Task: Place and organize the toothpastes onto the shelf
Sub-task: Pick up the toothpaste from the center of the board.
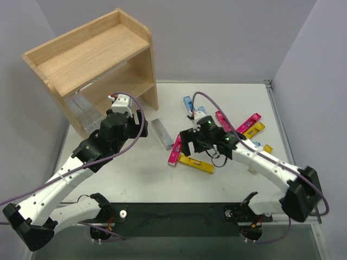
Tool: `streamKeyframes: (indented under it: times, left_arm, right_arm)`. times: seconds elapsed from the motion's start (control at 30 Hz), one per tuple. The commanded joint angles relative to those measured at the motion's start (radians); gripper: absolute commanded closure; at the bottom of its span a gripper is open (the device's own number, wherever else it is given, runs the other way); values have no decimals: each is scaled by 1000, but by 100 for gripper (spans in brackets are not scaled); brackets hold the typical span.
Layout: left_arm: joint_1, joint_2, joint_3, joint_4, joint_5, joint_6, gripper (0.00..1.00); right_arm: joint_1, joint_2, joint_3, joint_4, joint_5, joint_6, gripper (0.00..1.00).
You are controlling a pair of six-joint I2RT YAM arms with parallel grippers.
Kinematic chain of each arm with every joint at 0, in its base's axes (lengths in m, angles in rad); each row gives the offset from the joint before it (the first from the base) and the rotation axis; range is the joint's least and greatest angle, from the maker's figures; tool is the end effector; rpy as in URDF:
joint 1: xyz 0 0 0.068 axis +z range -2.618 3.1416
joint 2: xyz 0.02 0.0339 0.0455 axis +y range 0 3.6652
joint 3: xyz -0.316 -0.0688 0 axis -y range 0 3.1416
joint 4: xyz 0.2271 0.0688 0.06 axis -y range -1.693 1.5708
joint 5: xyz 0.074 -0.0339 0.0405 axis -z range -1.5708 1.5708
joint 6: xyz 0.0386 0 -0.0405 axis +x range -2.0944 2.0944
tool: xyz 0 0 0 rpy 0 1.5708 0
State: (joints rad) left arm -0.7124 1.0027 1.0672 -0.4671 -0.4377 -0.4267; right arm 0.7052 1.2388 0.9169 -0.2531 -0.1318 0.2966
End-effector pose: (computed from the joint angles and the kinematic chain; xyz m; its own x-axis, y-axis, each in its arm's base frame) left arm 0.1416 -0.1007 0.4117 -0.3928 -0.1560 -0.9063 0.1476 0.9620 -0.2296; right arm 0.1838 0.1631 0.3363 -0.6084 -0.1374 -0.7817 -0.5738 0.7566 0.3136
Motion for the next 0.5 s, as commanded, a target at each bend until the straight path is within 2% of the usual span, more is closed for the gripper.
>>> streamKeyframes:
  times: [0.0,0.1,0.23,0.47]
  left_arm:
    - [4,-91,63,-83,-15,170,14]
    - [2,-134,60,-120,-7,218,12]
    - [2,-188,42,-143,-3,256,11]
    - [1,-260,7,-171,4,321,10]
  right_arm:
    - [79,216,181,123,96,-132,13]
    - [97,370,269,195,115,-166,13]
    - [105,566,399,201,129,-200,16]
    - [109,754,528,198,193,-238,20]
